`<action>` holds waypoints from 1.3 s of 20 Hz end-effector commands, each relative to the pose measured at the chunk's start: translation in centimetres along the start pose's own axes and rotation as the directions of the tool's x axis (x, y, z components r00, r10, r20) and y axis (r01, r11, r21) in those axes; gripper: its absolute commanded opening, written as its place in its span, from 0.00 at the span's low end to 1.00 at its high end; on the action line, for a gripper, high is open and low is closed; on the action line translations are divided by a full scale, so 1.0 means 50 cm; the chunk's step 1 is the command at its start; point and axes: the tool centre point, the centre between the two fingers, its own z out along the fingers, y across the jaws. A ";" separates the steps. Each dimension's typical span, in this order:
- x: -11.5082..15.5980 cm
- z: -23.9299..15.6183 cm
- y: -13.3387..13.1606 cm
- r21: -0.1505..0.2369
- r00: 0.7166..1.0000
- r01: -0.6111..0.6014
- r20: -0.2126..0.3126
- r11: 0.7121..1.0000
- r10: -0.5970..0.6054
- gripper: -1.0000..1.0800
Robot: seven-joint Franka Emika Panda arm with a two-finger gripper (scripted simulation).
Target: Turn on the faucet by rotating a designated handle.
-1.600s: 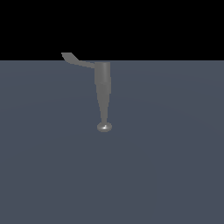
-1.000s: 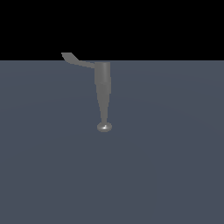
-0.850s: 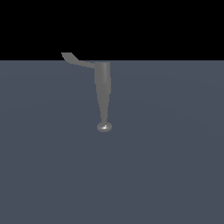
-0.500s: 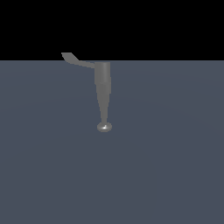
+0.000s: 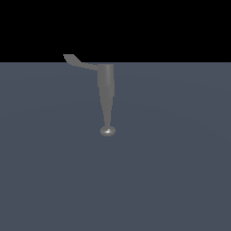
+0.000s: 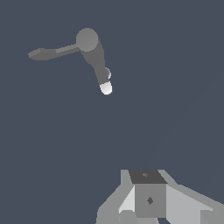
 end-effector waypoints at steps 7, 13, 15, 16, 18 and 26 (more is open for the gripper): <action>0.078 0.025 -0.044 0.015 0.985 -0.175 0.012 0.985 0.174 0.00; 0.134 0.051 -0.080 0.017 0.953 -0.302 0.021 0.953 0.302 0.00; 0.152 0.061 -0.092 0.016 0.939 -0.344 0.023 0.939 0.344 0.00; 0.161 0.066 -0.099 0.016 0.931 -0.365 0.024 0.931 0.365 0.00; 0.179 0.077 -0.112 0.014 0.914 -0.406 0.026 0.914 0.406 0.00; 0.247 0.126 -0.166 0.002 0.827 -0.562 0.025 0.827 0.561 0.00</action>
